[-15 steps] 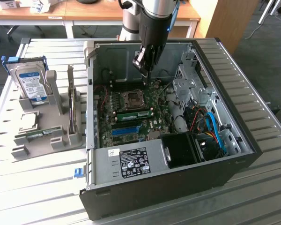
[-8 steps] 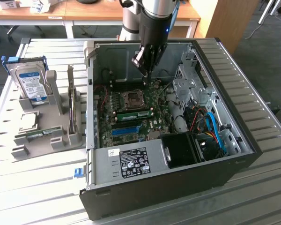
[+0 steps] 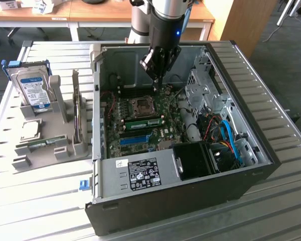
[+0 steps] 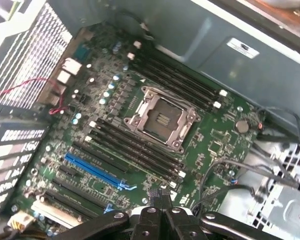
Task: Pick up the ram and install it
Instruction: 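Press down the ram until it locks into place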
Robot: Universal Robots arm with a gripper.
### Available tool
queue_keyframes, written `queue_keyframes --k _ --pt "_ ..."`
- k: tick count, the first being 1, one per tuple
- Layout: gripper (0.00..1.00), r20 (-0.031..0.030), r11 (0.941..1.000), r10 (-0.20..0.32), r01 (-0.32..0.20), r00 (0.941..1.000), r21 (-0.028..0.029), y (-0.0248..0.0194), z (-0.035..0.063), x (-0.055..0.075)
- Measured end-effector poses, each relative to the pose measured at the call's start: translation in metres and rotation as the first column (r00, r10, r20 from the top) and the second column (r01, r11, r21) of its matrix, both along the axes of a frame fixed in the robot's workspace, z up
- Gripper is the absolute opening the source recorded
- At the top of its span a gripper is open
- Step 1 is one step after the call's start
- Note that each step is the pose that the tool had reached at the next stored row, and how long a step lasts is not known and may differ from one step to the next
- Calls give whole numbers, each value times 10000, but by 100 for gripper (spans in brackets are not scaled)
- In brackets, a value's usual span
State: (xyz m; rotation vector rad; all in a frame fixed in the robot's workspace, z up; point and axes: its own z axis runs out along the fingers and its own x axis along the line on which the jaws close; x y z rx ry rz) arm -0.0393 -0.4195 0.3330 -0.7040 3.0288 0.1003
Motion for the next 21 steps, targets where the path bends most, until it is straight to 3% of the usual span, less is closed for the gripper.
queue_keyframes --k 5,13,17,21 --pt "11 0 9960 -897 897 9960 -1 0 0 0" --pt "11 -26 9792 -2030 2030 9792 -5 0 0 -1" --pt "11 -120 9736 -2284 2284 9735 -27 0 0 -6" --pt "11 -259 9688 -2480 2479 9684 -61 0 0 -7"
